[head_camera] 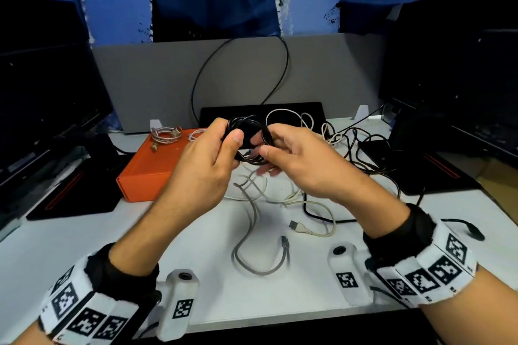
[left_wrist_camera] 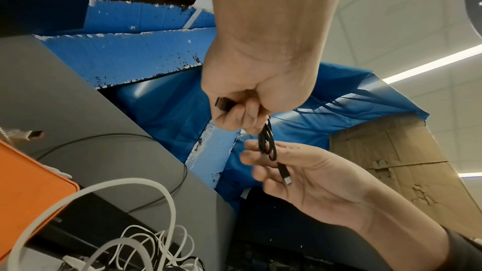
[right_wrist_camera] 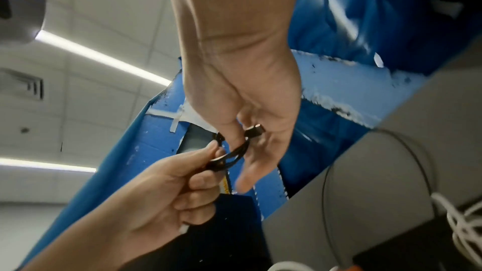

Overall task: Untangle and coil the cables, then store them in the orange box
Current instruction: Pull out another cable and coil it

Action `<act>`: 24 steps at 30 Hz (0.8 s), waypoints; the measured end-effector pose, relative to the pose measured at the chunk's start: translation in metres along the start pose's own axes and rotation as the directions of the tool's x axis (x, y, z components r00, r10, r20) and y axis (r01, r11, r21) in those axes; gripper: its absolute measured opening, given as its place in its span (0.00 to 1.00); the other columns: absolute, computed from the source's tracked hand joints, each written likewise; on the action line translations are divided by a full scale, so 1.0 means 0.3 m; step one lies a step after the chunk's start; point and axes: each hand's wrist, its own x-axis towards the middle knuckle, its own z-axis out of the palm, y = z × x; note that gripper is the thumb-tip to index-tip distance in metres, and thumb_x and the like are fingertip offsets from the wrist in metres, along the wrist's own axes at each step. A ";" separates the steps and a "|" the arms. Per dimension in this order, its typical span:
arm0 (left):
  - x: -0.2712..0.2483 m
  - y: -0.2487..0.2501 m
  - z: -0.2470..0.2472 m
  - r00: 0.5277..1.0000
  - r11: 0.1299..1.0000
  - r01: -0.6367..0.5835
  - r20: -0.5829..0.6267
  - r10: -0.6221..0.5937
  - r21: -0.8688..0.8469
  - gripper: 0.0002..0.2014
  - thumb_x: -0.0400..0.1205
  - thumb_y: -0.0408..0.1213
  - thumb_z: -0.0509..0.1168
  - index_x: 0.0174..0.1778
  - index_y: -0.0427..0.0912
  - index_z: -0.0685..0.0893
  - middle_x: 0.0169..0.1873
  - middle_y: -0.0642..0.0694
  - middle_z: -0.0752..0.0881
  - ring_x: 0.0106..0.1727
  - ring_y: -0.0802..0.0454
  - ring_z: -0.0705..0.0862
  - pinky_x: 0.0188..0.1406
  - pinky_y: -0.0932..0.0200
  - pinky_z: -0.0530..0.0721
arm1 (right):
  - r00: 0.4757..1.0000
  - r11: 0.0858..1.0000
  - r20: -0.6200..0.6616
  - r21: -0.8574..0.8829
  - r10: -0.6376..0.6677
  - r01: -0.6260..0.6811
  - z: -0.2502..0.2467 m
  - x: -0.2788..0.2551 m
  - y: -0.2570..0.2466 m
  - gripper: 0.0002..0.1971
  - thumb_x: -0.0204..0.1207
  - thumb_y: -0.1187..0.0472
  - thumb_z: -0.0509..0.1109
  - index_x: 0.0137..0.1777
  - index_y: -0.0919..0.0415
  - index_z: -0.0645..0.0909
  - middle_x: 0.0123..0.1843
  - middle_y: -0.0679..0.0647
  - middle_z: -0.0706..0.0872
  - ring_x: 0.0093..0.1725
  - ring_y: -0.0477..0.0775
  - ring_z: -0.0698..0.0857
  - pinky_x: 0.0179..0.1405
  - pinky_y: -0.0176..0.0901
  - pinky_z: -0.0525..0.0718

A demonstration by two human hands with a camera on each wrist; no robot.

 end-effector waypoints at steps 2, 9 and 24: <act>0.013 -0.013 -0.007 0.999 0.999 0.029 -0.019 -0.030 -0.036 0.13 0.93 0.45 0.56 0.48 0.40 0.77 0.32 0.51 0.85 0.31 0.55 0.82 0.26 0.58 0.81 | 0.997 0.998 0.073 0.061 -0.009 0.005 -0.036 0.003 0.001 0.11 0.92 0.65 0.61 0.63 0.58 0.85 0.52 0.54 0.94 0.45 0.56 0.95 0.49 0.53 0.92; 0.016 -0.018 0.028 0.974 0.897 0.225 0.054 -0.221 -0.380 0.18 0.94 0.43 0.54 0.51 0.29 0.74 0.32 0.41 0.79 0.27 0.56 0.78 0.29 0.59 0.76 | 0.996 0.901 0.057 0.426 0.068 -0.086 -0.016 0.017 0.019 0.15 0.93 0.64 0.57 0.63 0.58 0.86 0.54 0.50 0.95 0.55 0.58 0.95 0.57 0.47 0.92; 0.045 -0.042 -0.020 0.923 0.596 0.379 0.246 -0.296 -0.708 0.09 0.89 0.33 0.60 0.55 0.37 0.86 0.49 0.42 0.93 0.44 0.50 0.93 0.44 0.61 0.90 | 0.987 0.877 -0.119 0.479 0.106 -0.037 0.023 0.031 0.042 0.12 0.93 0.62 0.59 0.59 0.61 0.85 0.49 0.56 0.92 0.46 0.52 0.93 0.53 0.52 0.91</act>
